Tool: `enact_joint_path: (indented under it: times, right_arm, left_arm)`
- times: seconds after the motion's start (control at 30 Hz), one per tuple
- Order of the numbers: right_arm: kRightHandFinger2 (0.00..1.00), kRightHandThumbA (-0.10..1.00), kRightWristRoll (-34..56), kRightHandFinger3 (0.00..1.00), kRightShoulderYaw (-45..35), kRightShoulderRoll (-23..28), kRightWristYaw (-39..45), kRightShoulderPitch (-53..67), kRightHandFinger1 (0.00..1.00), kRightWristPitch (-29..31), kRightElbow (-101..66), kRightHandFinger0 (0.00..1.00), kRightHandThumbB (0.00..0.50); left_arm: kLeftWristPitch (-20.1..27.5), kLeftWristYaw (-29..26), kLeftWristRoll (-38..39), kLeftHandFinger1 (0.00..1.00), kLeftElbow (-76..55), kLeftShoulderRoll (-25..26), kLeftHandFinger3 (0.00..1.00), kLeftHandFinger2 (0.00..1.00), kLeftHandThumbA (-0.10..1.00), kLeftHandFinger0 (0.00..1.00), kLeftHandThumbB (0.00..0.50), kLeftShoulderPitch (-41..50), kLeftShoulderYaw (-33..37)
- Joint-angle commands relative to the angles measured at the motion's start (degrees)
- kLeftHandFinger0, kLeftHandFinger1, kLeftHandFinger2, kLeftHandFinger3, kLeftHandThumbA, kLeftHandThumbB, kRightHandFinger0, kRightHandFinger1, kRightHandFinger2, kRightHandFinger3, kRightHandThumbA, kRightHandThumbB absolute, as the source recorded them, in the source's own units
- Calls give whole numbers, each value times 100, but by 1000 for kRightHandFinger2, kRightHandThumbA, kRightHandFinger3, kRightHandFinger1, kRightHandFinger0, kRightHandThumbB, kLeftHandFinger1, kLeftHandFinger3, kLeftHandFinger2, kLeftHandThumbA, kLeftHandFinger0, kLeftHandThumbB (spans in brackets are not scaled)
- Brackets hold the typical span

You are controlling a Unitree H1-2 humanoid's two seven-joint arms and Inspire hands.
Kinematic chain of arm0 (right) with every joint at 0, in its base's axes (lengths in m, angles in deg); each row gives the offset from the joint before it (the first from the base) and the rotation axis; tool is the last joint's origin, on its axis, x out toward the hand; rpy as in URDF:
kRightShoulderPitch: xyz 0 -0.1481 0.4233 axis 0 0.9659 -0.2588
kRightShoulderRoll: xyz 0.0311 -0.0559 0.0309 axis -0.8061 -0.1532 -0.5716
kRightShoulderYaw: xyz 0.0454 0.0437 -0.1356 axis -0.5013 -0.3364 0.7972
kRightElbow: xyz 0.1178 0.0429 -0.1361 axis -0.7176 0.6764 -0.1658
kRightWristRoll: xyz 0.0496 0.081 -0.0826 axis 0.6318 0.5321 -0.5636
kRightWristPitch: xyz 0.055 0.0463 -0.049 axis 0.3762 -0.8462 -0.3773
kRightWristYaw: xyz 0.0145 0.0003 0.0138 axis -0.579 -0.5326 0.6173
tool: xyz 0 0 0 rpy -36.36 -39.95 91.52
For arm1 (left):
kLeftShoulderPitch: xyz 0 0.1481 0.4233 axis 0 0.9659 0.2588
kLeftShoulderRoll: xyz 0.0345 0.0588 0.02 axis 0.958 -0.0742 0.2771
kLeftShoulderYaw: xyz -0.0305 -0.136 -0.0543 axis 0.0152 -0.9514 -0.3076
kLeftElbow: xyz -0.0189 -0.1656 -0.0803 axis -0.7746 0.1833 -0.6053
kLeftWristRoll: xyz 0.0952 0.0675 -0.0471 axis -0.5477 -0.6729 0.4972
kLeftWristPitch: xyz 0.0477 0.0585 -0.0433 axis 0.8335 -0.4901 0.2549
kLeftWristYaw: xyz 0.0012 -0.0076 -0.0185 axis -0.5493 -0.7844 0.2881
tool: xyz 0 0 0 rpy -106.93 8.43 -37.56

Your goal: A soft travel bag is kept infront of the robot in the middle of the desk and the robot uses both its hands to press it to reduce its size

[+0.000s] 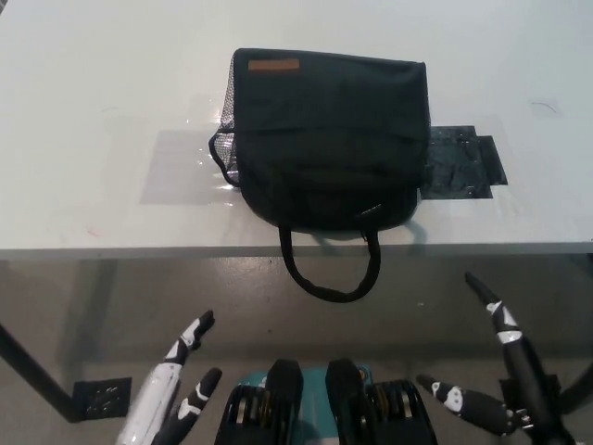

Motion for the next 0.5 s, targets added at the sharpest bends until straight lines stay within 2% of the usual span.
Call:
enact_joint_path:
  times: [0.0, 0.03, 0.17, 0.2, 0.27, 0.3, 0.4, 0.47]
  right_arm:
    - [1000, 1000, -791, 1000, -303, 215, 113, -323, 1000, -236, -1499, 1000, 252]
    - [1000, 1000, -861, 1000, -371, 255, 144, -562, 1000, -273, -1642, 1000, 256]
    - [1000, 1000, -1362, 1000, -492, 319, 418, -1320, 1000, -807, -2001, 1000, 275]
    - [1000, 1000, -1335, 1000, -484, 360, 560, -1588, 1000, -1006, -2022, 1000, 258]
    - [1000, 1000, -1309, 1000, -453, 447, 807, -1994, 1000, -1299, -2031, 1000, 241]
    - [1000, 1000, -1290, 1000, -437, 460, 911, -2352, 1000, -1516, -1930, 1000, 257]
    - [1000, 1000, -1336, 1000, -376, 555, 1108, -3054, 1000, -1840, -1624, 1000, 247]
    - [1000, 1000, -1326, 1000, -308, 614, 1342, -3569, 1000, -2184, -1367, 1000, 259]
  left_arm:
    - [-66, 0, -1431, 1000, -1694, 247, 1000, 1000, 1000, 1000, 255, -272, -329]
    - [-192, 104, -1599, 1000, -1996, 264, 1000, 1000, 1000, 1000, 277, -487, -439]
    - [-672, 643, -1807, 1000, -2511, 442, 1000, 1000, 1000, 1000, 294, -1506, -630]
    - [-825, 847, -1858, 1000, -2549, 531, 1000, 1000, 1000, 1000, 298, -1850, -651]
    - [-981, 1114, -1881, 1000, -2487, 687, 1000, 1000, 1000, 1000, 303, -2398, -641]
    - [-1118, 1254, -1961, 1000, -2381, 732, 1000, 1000, 1000, 1000, 312, -2872, -605]
    - [-1204, 1462, -2298, 1000, -2002, 858, 1000, 1000, 1000, 1000, 300, -3793, -469]
    - [-1253, 1543, -2387, 1000, -1585, 936, 1000, 1000, 1000, 1000, 304, -4362, -364]
